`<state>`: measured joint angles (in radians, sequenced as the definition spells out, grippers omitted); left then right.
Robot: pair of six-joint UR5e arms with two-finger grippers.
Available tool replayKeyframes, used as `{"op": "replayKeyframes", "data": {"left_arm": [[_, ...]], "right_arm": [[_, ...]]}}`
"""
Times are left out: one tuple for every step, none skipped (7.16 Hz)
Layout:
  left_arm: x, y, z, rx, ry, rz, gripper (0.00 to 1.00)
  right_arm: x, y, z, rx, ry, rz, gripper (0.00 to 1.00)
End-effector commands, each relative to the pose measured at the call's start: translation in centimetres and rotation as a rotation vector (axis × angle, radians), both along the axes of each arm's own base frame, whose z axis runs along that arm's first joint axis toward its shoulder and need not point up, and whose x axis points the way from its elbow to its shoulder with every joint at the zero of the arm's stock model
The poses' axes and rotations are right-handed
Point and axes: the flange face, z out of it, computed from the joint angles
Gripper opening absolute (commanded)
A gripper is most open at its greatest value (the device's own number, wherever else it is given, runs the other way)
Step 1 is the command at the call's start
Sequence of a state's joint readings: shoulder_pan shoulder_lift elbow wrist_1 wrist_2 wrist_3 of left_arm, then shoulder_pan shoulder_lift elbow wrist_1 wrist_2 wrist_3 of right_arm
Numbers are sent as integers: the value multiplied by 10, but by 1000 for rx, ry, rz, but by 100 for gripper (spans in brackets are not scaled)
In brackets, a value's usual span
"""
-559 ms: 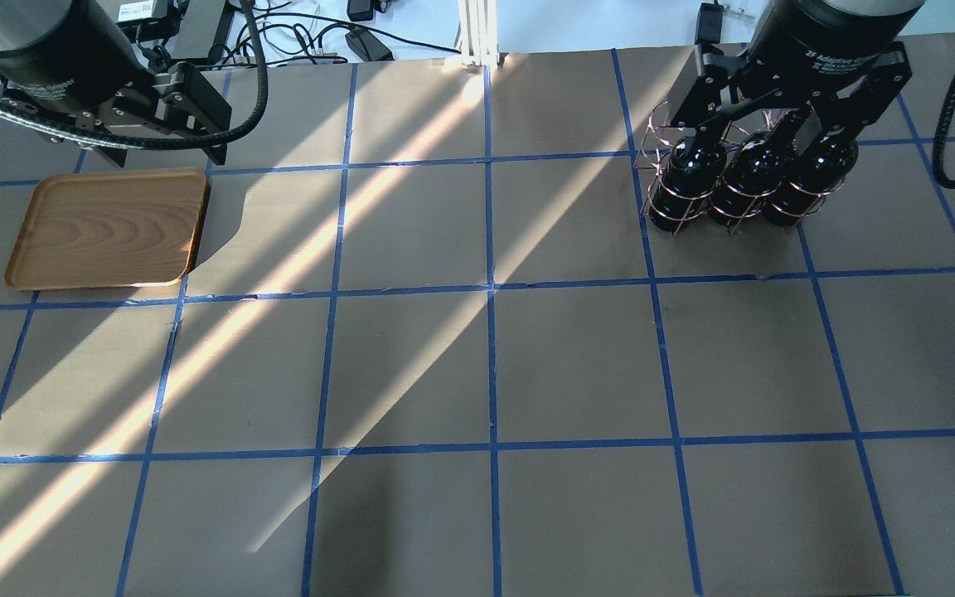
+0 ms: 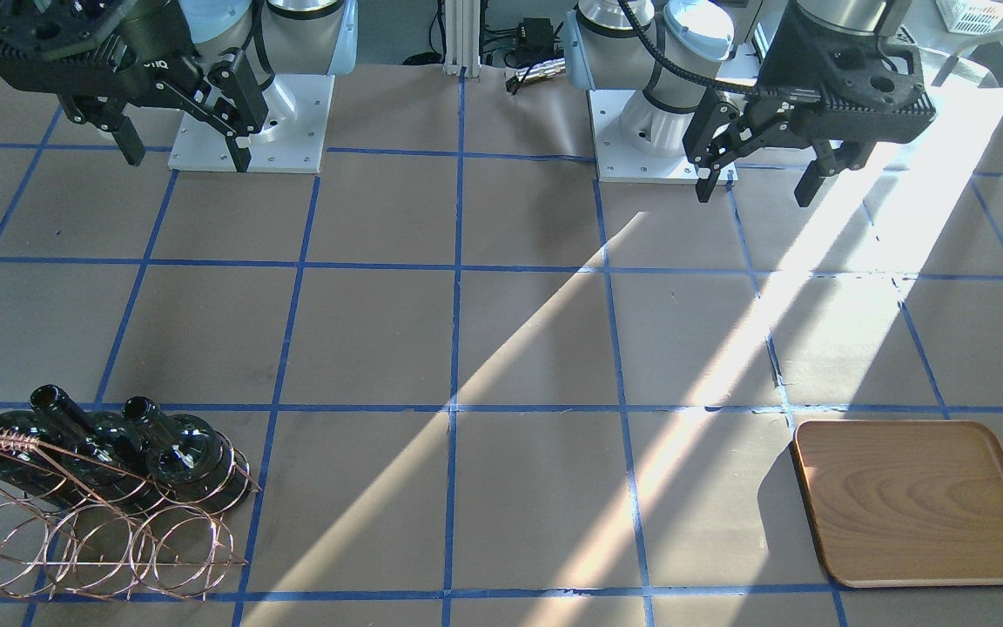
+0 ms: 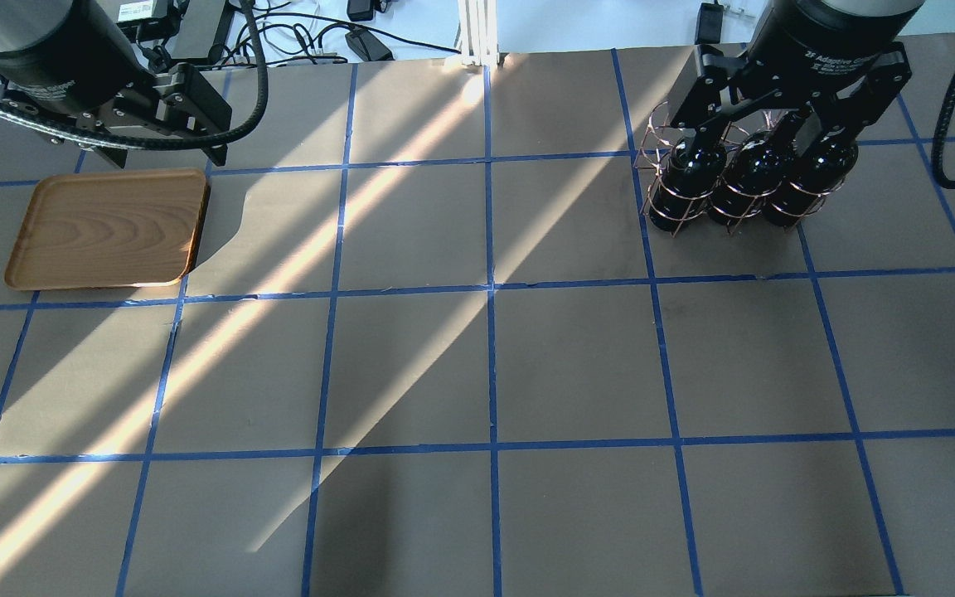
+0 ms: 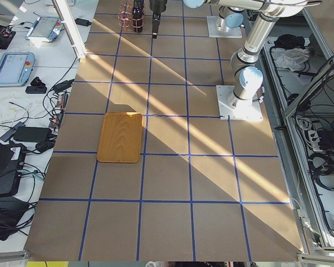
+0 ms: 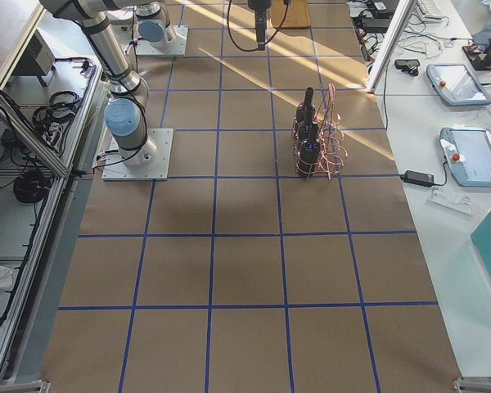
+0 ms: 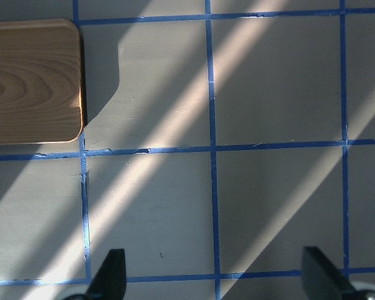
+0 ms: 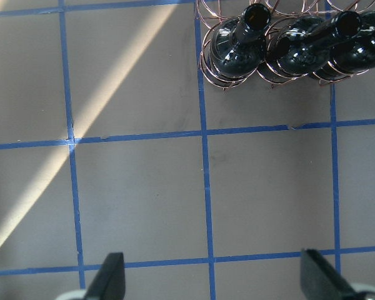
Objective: Take wine from basket and place on tray
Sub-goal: 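Lower the right gripper onto the nearest dark bottle in the copper rack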
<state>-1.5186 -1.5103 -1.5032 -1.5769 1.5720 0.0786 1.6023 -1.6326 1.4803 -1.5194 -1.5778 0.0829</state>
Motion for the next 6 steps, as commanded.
{"op": "replayKeyframes", "data": {"left_arm": [[0, 5, -7, 12, 0, -1, 100], [0, 6, -8, 13, -1, -1, 100], [0, 6, -8, 13, -1, -1, 100], [0, 6, -8, 13, -2, -2, 100], [0, 6, -8, 13, -2, -2, 100], [0, 7, -7, 12, 0, -3, 100]], "right_arm": [[-10, -12, -7, 7, 9, -11, 100], [-50, -36, -15, 23, 9, -72, 100], [-98, -62, -24, -5, 8, -99, 100], [-119, -97, -54, -5, 10, -105, 100], [-126, -124, -80, -2, 11, -107, 100], [-131, -144, -109, 18, 18, -108, 100]]}}
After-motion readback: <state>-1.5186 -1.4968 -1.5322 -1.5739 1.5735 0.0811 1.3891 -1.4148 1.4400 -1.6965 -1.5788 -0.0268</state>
